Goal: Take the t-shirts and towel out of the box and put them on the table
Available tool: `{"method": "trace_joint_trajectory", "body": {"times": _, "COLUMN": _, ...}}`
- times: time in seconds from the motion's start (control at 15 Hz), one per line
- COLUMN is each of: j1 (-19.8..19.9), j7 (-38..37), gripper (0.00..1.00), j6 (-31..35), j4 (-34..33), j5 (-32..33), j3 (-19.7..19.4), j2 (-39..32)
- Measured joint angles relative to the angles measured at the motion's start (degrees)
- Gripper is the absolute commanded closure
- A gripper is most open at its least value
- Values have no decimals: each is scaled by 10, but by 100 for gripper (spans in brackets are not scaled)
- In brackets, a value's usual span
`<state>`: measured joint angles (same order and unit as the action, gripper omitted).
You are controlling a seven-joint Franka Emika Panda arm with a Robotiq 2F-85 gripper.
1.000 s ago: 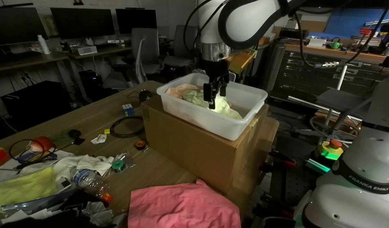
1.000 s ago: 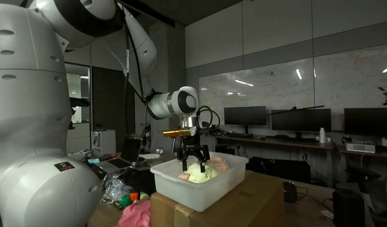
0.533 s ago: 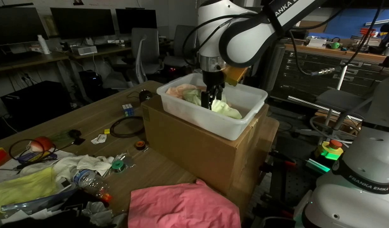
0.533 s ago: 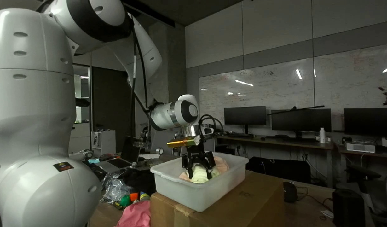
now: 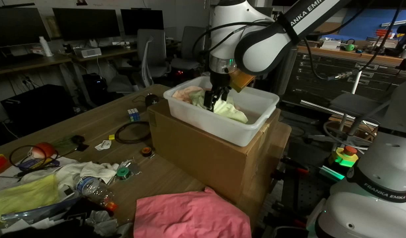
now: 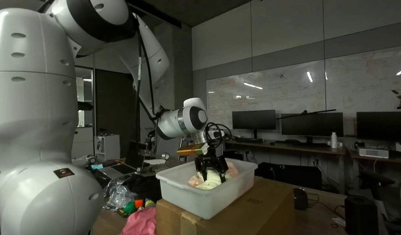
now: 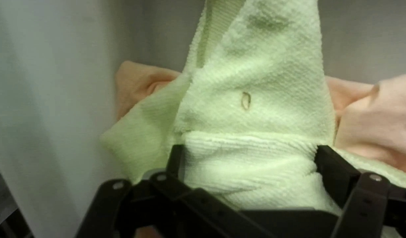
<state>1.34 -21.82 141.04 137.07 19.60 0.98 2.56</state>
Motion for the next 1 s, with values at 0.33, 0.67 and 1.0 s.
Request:
{"method": "trace_joint_trajectory", "body": {"times": 0.33, "j1": 4, "j7": -48, "gripper": 0, "j6": 16, "j4": 0, "j5": 38, "j3": 0, "j2": 1}}
{"method": "trace_joint_trajectory", "body": {"times": 0.67, "j1": 4, "j7": -60, "gripper": 27, "j6": 16, "j4": -1, "j5": 45, "j3": 0, "j2": -4}}
{"method": "trace_joint_trajectory", "body": {"times": 1.0, "j1": 4, "j7": -65, "gripper": 55, "j6": 16, "j4": -1, "j5": 45, "j3": 0, "j2": -10}}
